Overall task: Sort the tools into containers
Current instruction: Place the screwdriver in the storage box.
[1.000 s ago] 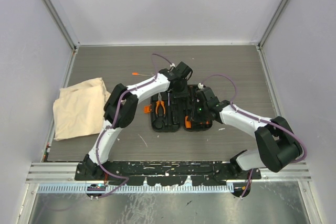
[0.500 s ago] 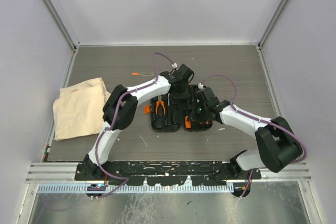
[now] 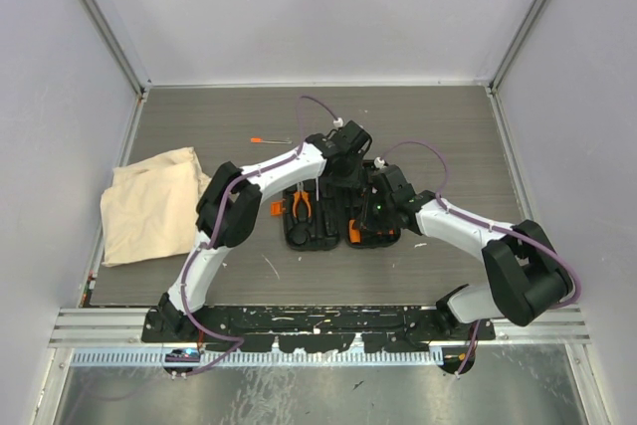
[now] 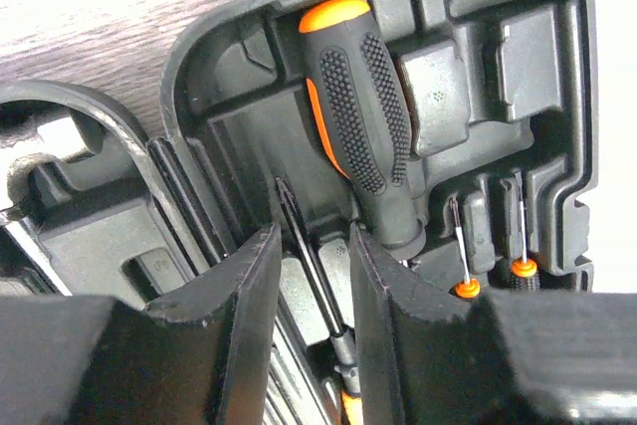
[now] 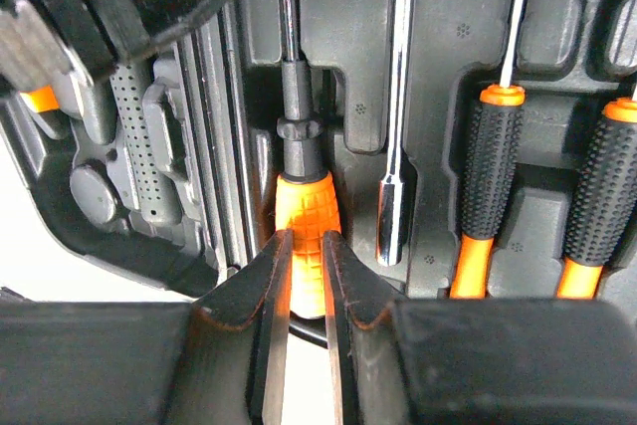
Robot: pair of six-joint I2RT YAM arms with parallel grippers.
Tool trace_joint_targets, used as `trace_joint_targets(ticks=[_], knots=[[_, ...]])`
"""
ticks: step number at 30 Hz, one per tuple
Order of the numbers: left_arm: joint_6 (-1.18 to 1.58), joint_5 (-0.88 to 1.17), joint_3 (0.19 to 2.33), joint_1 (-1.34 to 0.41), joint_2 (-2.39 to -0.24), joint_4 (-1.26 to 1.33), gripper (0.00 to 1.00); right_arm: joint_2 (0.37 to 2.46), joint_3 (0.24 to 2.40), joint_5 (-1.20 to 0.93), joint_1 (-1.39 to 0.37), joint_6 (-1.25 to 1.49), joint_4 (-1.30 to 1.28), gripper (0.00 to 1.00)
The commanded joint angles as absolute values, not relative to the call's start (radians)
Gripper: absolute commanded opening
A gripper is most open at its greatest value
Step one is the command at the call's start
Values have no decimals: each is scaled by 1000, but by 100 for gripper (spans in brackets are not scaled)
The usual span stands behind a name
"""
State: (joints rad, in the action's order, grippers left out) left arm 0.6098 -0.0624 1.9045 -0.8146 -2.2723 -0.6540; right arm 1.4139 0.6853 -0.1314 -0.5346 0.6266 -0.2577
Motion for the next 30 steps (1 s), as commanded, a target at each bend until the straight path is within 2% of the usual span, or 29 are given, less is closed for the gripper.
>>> trace_joint_targets(ticks=[1, 4, 8, 12, 17, 30], knots=[[571, -79, 1925, -811, -2199, -730, 36, 1493, 618, -31, -539, 589, -380, 22], [576, -84, 1929, -809, -2190, -725, 34, 1493, 619, -32, -539, 588, -380, 22], [595, -76, 1928, -797, -2175, -691, 22, 1494, 620, -32, -540, 586, -380, 22], [601, -88, 1956, -785, -2181, -686, 18, 1493, 621, -34, -540, 585, -379, 22], [601, -81, 2004, -777, -2223, -720, 7, 1493, 624, -34, -540, 580, -380, 22], [638, -18, 2011, -777, -2292, -697, 7, 1488, 617, -33, -540, 580, -380, 22]])
